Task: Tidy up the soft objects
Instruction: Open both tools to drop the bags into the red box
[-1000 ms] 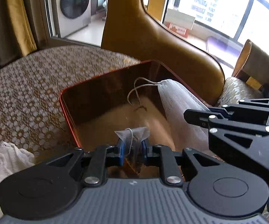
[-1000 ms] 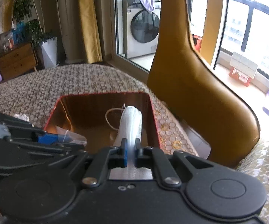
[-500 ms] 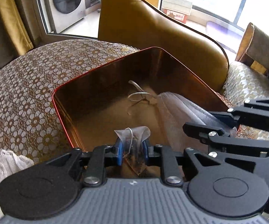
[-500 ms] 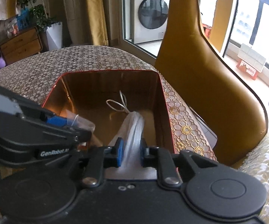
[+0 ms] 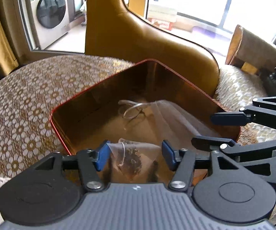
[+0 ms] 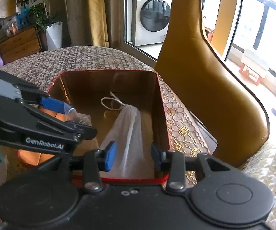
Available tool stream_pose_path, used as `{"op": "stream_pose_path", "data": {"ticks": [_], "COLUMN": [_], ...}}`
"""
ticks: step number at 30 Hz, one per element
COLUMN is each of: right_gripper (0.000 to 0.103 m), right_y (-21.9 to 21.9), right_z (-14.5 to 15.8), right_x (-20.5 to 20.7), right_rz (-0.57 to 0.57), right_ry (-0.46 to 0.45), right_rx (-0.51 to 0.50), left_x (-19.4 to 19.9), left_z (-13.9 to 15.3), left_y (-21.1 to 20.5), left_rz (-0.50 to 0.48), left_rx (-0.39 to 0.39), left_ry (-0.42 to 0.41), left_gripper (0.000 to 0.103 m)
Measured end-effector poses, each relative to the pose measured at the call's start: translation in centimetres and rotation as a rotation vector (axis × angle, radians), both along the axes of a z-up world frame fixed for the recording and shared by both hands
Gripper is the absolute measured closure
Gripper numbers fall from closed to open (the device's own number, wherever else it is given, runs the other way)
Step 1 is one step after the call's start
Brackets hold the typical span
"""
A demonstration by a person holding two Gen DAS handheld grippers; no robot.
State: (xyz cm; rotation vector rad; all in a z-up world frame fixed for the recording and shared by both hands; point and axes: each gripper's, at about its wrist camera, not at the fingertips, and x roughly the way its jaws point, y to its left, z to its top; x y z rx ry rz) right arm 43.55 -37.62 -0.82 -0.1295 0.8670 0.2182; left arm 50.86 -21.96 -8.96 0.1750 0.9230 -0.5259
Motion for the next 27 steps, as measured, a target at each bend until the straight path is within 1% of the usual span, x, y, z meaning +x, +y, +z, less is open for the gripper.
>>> {"op": "stream_pose_path", "data": {"ticks": [3, 4, 6, 8, 10, 12, 14, 16, 18, 20, 23, 27], "right_gripper": [0.048, 0.046, 0.043, 0.039, 0.032, 0.031, 0.029, 0.025, 0.024, 0.022, 0.021, 0.021], "right_y": [0.1, 0.1, 0.3, 0.6, 1.1, 1.5, 2.0, 2.0, 2.0, 2.1, 2.5, 3.5], "right_z": [0.5, 0.6, 1.1, 1.6, 2.2, 2.8, 3.5, 4.3, 5.0, 5.6, 6.7, 8.0], "right_x": [-0.2, -0.3, -0.6, -1.2, -1.9, -2.7, -3.9, -5.4, -6.8, -8.6, -10.9, -13.4], "right_rz": [-0.025, -0.038, -0.059, -0.062, -0.058, -0.052, -0.048, -0.05, -0.053, -0.057, -0.048, -0.029], "right_ry": [-0.006, -0.005, -0.009, -0.022, -0.037, -0.055, -0.081, -0.102, -0.118, -0.128, -0.145, -0.168], "right_rx": [0.016, 0.026, 0.032, 0.043, 0.05, 0.043, 0.033, 0.047, 0.062, 0.08, 0.09, 0.102], "left_x": [-0.1, -0.1, -0.4, -1.1, -2.0, -3.2, -4.6, -6.3, -8.2, -10.2, -12.8, -16.1], "left_z": [0.6, 1.0, 1.7, 2.7, 3.5, 4.3, 5.1, 6.1, 7.3, 8.3, 9.5, 10.8], "left_y": [0.7, 1.0, 1.4, 1.9, 2.1, 2.5, 3.0, 3.8, 4.7, 5.7, 7.4, 9.3], "left_rz": [-0.003, -0.005, -0.007, -0.017, -0.026, -0.016, 0.001, 0.018, 0.03, 0.048, 0.086, 0.131], "left_rx": [-0.032, -0.05, -0.068, -0.09, -0.098, -0.106, -0.121, -0.141, -0.149, -0.161, -0.187, -0.192], "left_ry": [-0.013, -0.016, -0.026, -0.043, -0.061, -0.084, -0.104, -0.121, -0.137, -0.15, -0.144, -0.167], "left_gripper": [0.045, 0.045, 0.038, 0.037, 0.037, 0.033, 0.033, 0.032, 0.025, 0.022, 0.022, 0.021]}}
